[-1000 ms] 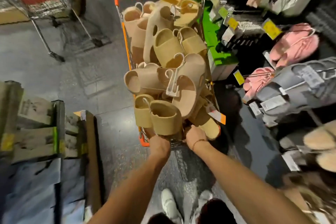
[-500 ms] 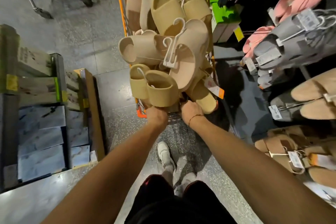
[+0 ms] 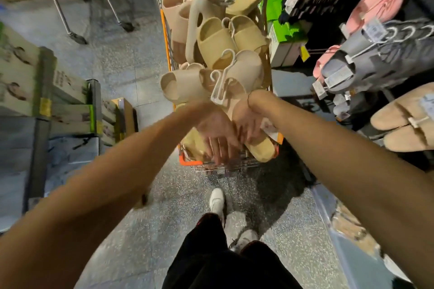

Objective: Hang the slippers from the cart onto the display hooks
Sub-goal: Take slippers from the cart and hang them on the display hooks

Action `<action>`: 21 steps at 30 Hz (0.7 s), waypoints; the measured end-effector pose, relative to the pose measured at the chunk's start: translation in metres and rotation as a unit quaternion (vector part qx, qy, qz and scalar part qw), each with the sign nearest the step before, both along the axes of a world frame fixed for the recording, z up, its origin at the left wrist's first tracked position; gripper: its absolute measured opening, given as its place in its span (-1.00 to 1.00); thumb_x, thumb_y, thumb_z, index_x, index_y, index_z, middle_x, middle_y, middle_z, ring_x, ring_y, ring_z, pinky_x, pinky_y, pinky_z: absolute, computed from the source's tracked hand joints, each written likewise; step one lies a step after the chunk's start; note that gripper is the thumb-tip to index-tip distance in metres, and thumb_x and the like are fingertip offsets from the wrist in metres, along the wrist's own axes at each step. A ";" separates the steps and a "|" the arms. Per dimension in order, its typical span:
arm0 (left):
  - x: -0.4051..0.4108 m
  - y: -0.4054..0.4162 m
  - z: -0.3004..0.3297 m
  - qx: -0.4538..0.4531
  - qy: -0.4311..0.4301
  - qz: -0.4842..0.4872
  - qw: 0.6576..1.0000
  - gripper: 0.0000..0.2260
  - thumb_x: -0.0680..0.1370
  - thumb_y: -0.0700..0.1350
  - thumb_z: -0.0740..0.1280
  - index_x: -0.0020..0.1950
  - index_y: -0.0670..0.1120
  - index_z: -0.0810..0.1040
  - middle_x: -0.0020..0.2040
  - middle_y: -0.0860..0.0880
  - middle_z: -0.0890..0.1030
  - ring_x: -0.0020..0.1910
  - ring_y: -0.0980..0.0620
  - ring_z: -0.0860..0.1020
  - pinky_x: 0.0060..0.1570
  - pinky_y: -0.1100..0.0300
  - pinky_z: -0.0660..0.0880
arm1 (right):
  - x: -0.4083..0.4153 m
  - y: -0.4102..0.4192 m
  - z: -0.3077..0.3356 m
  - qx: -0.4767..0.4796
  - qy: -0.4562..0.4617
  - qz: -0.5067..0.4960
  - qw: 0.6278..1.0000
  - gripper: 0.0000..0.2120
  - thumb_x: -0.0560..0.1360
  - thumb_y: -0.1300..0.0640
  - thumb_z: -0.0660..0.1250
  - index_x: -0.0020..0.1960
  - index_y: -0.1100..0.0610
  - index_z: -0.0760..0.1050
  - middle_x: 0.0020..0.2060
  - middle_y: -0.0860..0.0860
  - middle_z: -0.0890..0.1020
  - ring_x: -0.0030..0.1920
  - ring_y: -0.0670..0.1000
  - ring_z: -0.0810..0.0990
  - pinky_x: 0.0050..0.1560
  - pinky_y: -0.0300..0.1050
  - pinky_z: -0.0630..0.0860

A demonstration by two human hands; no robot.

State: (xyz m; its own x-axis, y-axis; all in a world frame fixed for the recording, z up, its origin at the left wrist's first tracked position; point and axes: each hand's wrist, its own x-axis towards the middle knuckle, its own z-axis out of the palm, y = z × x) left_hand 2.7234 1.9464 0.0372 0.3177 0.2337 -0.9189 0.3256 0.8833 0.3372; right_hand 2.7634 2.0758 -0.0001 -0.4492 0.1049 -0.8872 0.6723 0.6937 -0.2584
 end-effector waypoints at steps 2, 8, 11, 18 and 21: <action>-0.022 0.019 0.036 0.063 0.046 0.046 0.996 -0.73 0.69 -0.07 0.18 0.20 -0.19 0.58 -0.01 -0.07 0.71 -0.03 0.00 0.67 -0.06 0.20 0.56 | -0.022 0.019 0.038 -0.047 0.015 -0.030 0.998 -0.87 0.61 0.18 0.21 0.02 0.19 0.52 0.01 0.15 0.66 -0.18 0.05 0.62 -0.24 -0.21 0.60; -0.089 0.049 0.029 0.314 0.488 0.236 0.779 -0.88 0.58 -0.21 0.25 0.08 -0.14 0.55 -0.07 -0.10 0.56 -0.10 -0.08 0.54 -0.20 0.13 0.43 | -0.044 0.053 0.053 0.193 0.297 -0.260 0.899 -0.19 0.37 -0.21 0.36 0.47 0.20 0.29 0.30 0.19 0.51 0.21 0.22 0.55 0.12 0.04 0.52; -0.099 0.048 -0.011 0.312 0.513 0.159 0.784 -0.64 0.61 -0.11 0.28 0.41 -0.14 0.42 0.28 -0.18 0.50 0.18 -0.17 0.54 0.13 0.03 0.49 | -0.023 0.046 0.026 0.141 0.245 -0.325 0.902 -0.02 0.47 -0.25 0.37 0.61 0.17 -0.07 0.52 0.19 0.24 0.47 0.25 0.30 0.37 0.09 0.34; -0.089 0.057 -0.011 0.381 0.425 0.109 0.814 -0.83 0.61 -0.23 0.23 0.00 -0.08 0.62 -0.10 -0.08 0.62 -0.17 -0.01 0.56 -0.27 0.26 0.44 | 0.003 0.051 0.002 0.016 0.259 -0.399 0.879 -0.18 0.36 -0.26 0.41 0.44 0.20 0.35 0.32 0.15 0.50 0.27 0.18 0.51 0.26 0.15 0.51; -0.086 0.070 0.013 0.402 0.378 0.157 0.819 -0.79 0.61 -0.27 0.20 -0.07 -0.15 0.63 -0.25 -0.09 0.58 -0.29 0.01 0.52 -0.26 0.19 0.48 | 0.009 0.055 0.016 -0.009 0.283 -0.403 0.870 -0.60 0.47 -0.07 0.41 0.12 0.22 0.53 0.05 0.15 0.58 0.07 0.17 0.58 0.10 0.10 0.59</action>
State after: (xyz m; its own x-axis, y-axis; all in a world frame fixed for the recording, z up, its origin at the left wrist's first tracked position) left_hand 2.6374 2.0159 0.0504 -0.4628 0.8210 -0.3342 0.5083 0.5547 0.6588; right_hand 2.7722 2.1306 0.0162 -0.6011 0.5772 -0.5528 0.7007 0.0479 -0.7119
